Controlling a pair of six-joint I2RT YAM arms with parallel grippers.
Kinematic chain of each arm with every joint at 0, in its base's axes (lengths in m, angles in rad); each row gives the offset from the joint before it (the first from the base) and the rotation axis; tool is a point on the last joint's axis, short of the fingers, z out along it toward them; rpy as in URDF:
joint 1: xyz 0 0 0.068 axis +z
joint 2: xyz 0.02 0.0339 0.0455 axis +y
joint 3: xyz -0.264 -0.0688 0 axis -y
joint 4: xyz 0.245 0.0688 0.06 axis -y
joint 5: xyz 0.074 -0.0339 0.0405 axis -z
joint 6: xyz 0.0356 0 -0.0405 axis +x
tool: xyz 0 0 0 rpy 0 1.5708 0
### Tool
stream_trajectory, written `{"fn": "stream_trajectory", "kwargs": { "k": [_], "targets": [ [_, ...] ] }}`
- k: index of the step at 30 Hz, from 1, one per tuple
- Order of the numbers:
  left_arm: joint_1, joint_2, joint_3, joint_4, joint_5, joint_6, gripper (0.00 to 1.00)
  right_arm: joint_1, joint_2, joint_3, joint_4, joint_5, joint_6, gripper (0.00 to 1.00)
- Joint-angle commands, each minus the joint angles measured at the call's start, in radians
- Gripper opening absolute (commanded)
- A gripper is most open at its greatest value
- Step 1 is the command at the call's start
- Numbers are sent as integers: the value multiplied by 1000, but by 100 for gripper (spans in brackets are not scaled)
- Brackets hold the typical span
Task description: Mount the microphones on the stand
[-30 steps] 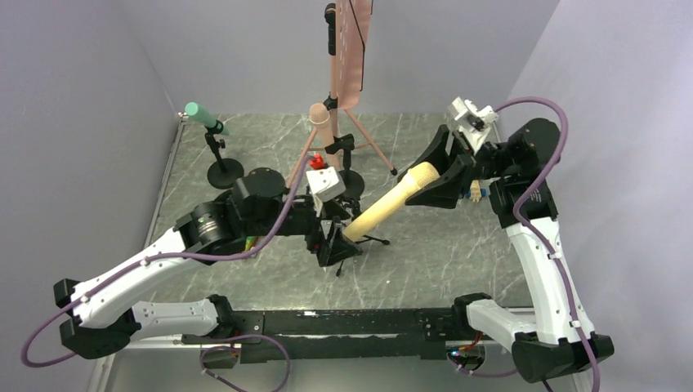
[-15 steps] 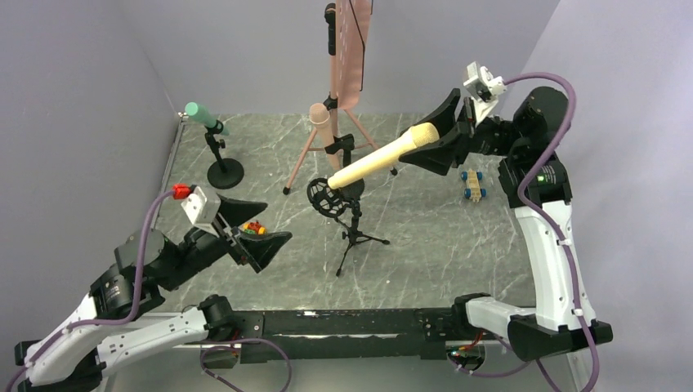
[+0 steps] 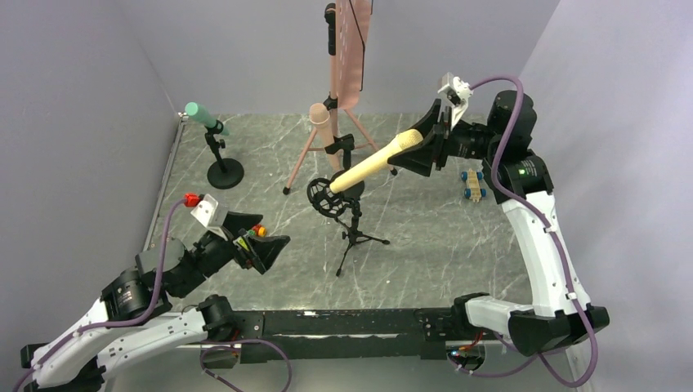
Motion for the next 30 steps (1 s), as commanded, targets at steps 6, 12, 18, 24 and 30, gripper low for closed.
{"fn": "stream_trajectory", "kwargs": {
  "k": [6, 12, 18, 24, 30],
  "targets": [
    [1, 0, 2, 23, -18, -11, 99, 33, -35, -85, 75, -9, 36, 19],
    [0, 3, -5, 20, -18, -11, 99, 37, -42, -39, 44, 3, 9, 19],
    [0, 26, -2, 9, -20, -3, 99, 24, -55, 23, -8, 20, -31, 19],
    [1, 30, -8, 25, -12, -2, 99, 21, -50, -6, 44, -6, 25, 19],
    [0, 24, -16, 26, -9, -8, 99, 22, -44, -77, 110, -20, 74, 19]
  ]
}}
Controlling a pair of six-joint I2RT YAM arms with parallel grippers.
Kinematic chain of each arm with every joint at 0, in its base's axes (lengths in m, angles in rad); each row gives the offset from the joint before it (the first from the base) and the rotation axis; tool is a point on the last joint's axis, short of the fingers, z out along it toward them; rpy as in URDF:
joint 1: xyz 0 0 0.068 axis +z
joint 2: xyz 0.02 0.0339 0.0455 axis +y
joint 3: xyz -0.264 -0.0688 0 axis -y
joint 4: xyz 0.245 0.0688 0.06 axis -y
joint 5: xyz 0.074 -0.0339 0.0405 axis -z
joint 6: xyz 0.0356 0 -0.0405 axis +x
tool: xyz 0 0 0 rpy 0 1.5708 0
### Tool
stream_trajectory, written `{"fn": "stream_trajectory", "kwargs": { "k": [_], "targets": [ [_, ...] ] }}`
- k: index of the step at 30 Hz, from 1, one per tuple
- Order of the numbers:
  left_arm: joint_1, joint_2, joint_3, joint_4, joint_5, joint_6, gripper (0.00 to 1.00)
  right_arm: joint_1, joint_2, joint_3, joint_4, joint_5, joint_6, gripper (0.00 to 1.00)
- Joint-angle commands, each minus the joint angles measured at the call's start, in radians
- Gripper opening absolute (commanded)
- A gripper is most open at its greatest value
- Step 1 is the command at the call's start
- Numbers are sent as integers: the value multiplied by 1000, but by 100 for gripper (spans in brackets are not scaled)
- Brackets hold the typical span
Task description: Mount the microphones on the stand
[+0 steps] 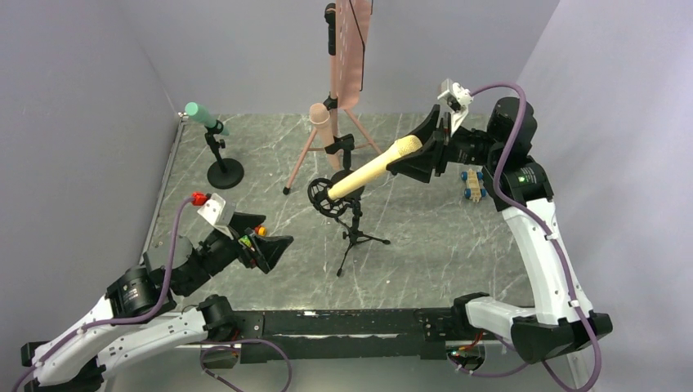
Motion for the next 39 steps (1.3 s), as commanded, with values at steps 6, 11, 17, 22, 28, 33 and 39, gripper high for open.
{"fn": "stream_trajectory", "kwargs": {
  "k": [6, 11, 17, 22, 28, 33, 39],
  "targets": [
    [0, 5, -6, 26, -6, 3, 99, -1, 34, -13, 75, -29, 52, 19],
    [1, 11, -7, 33, 5, 9, 99, 16, 79, -5, 103, -54, 91, 19],
    [1, 1, -17, 33, 7, 7, 99, 49, 130, 35, 55, -37, 59, 19],
    [1, -16, -33, 36, 7, 3, 99, 88, 162, 56, 15, -11, 25, 19],
    [0, -25, -43, 35, 4, 3, 99, 139, 187, 60, -25, 22, -26, 20],
    [0, -22, -52, 43, 5, 0, 99, 185, 204, 37, -29, 48, -51, 22],
    [1, -20, -59, 48, 2, -3, 99, 237, 231, 21, -22, 76, -73, 25]
  ]
}}
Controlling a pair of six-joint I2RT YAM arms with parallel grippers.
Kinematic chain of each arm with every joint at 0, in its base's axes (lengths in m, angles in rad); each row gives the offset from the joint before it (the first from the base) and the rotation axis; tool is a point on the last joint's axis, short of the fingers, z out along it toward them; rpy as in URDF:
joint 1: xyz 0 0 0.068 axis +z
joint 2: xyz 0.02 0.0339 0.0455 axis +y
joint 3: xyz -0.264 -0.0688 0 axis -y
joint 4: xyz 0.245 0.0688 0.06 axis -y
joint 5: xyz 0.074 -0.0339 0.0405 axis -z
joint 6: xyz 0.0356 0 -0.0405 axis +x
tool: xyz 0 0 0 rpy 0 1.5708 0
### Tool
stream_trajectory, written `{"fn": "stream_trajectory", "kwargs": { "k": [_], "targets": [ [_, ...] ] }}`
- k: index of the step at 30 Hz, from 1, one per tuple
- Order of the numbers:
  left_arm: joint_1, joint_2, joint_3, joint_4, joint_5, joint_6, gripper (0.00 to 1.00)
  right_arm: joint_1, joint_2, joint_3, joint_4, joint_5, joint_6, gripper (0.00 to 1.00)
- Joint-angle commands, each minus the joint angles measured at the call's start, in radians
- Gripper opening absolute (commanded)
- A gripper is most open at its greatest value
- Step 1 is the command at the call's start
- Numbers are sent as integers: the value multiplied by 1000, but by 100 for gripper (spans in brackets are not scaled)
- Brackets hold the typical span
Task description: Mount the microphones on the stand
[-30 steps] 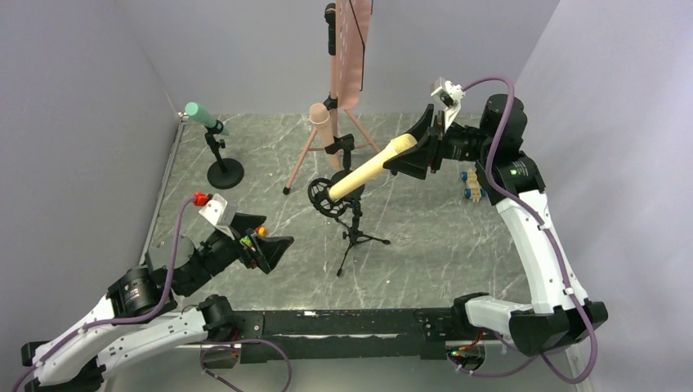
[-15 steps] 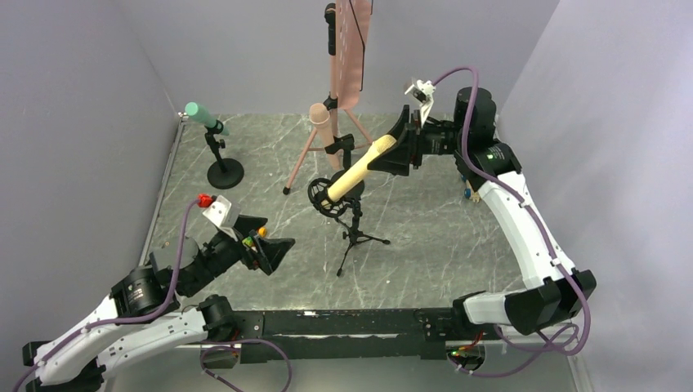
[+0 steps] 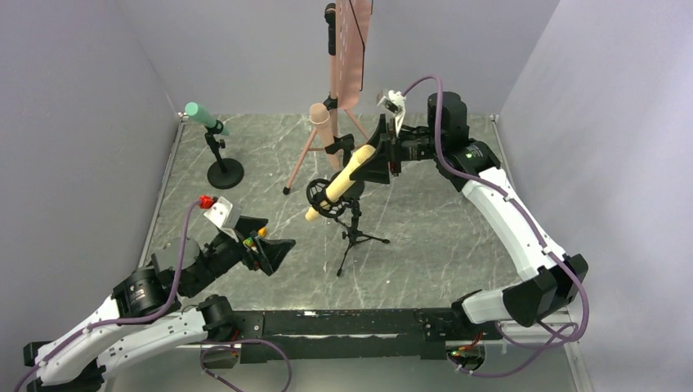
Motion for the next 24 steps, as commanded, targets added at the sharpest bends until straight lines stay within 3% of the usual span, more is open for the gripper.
{"fn": "stream_trajectory", "kwargs": {
  "k": [1, 5, 14, 16, 17, 18, 24],
  "targets": [
    [1, -5, -6, 40, 0, -3, 99, 34, 10, -4, 24, 13, -21, 25],
    [0, -8, -11, 41, -3, -7, 99, 70, 25, -41, 39, 36, -23, 29],
    [0, -24, -33, 45, -6, -11, 99, 134, 47, -132, 59, 62, -68, 57],
    [1, -26, -34, 42, -6, -14, 99, 136, 50, -133, 58, 58, -68, 75],
    [0, -27, -34, 39, -6, -15, 99, 136, 48, -127, 54, 60, -70, 95],
    [1, -29, -34, 36, -7, -17, 99, 136, 47, -118, 42, 65, -83, 99],
    [1, -49, -37, 22, -13, -19, 99, 103, 11, -87, -14, 91, -137, 100]
  ]
}}
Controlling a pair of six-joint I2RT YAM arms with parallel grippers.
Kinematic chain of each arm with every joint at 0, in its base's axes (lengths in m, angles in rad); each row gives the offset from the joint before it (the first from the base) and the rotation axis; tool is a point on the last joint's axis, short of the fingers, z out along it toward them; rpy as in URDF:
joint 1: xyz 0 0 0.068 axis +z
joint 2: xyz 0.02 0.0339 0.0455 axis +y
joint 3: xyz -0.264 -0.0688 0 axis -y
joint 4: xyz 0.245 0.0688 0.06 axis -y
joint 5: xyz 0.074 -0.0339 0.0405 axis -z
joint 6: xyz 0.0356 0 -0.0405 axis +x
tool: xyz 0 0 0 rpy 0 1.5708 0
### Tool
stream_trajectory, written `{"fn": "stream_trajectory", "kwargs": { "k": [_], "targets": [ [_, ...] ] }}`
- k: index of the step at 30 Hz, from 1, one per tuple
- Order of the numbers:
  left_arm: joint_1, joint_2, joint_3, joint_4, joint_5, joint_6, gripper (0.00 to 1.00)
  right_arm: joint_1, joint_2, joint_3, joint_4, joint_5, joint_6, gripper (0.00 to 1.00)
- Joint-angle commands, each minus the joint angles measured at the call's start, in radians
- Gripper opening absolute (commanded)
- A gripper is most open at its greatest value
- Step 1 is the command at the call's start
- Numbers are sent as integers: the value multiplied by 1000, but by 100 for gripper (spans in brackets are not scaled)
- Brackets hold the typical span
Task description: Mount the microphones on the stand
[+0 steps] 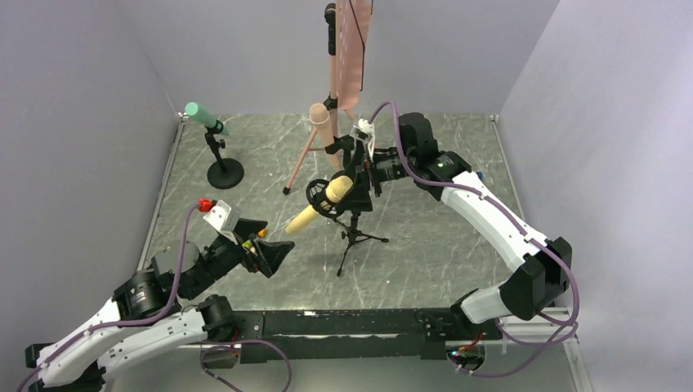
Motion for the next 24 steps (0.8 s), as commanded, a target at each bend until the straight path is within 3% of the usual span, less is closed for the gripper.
{"fn": "stream_trajectory", "kwargs": {
  "k": [1, 8, 14, 18, 21, 24],
  "targets": [
    [1, -21, -2, 13, -12, -14, 99, -46, -57, 31, -5, 5, -44, 100],
    [1, -17, 5, 10, -70, -4, 99, -262, -206, -66, 59, -17, -24, 100],
    [52, 78, 100, 46, -215, 137, 99, -500, -367, -198, 107, 189, 76, 100],
    [391, 248, 227, 13, -11, 235, 99, -610, -405, -241, 48, 297, 26, 100],
    [715, 317, 249, 59, 284, 199, 99, -683, -431, -286, 62, 356, 43, 100],
    [988, 354, 235, 132, 594, 141, 99, -730, -480, -357, 136, 564, 111, 100]
  ]
}}
